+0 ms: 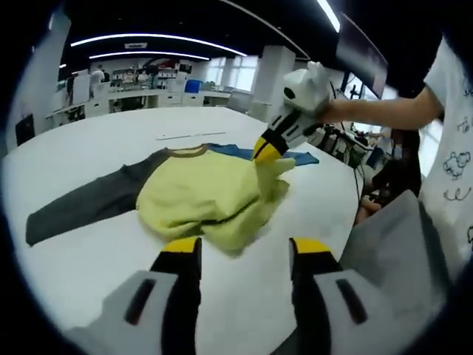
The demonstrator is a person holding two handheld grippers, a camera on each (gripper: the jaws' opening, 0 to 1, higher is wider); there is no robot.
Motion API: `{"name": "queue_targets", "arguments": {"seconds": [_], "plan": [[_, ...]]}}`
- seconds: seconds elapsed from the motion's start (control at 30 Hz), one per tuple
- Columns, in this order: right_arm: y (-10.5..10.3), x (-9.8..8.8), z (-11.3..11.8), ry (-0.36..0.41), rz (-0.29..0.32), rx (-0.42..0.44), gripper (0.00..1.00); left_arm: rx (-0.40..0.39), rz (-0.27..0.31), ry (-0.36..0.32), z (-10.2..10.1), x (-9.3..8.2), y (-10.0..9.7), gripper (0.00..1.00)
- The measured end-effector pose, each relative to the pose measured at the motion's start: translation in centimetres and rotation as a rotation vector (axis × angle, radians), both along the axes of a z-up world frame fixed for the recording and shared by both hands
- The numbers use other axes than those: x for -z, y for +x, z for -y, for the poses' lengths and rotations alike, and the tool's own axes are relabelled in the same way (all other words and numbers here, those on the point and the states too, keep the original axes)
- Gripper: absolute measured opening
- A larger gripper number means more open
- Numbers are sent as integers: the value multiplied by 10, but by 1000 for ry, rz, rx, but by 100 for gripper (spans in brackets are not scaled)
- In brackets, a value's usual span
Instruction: Fold the garment on the visible template until the final outline fits inside the template.
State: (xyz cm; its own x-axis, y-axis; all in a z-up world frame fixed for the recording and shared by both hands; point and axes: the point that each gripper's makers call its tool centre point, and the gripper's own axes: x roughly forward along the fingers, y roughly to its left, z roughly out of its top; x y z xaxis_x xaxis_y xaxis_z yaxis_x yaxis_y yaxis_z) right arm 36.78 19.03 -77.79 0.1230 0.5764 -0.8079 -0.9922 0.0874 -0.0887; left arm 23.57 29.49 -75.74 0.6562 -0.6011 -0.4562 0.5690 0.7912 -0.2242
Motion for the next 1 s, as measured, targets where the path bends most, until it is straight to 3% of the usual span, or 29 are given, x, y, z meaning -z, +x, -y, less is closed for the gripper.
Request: {"name": "queue_targets", "arguments": {"seconds": [0.27, 0.63, 0.77, 1.0], "plan": [[25, 21, -16, -48, -12, -11, 0, -13, -24, -2, -5, 7, -2, 43], [49, 53, -27, -128, -1, -106, 0, -16, -37, -9, -5, 10, 2, 41], [53, 63, -28, -139, -32, -89, 0, -15, -44, -12, -4, 10, 2, 41], [48, 75, -26, -173, -31, -106, 0, -22, -51, -15, -5, 13, 1, 41]]}}
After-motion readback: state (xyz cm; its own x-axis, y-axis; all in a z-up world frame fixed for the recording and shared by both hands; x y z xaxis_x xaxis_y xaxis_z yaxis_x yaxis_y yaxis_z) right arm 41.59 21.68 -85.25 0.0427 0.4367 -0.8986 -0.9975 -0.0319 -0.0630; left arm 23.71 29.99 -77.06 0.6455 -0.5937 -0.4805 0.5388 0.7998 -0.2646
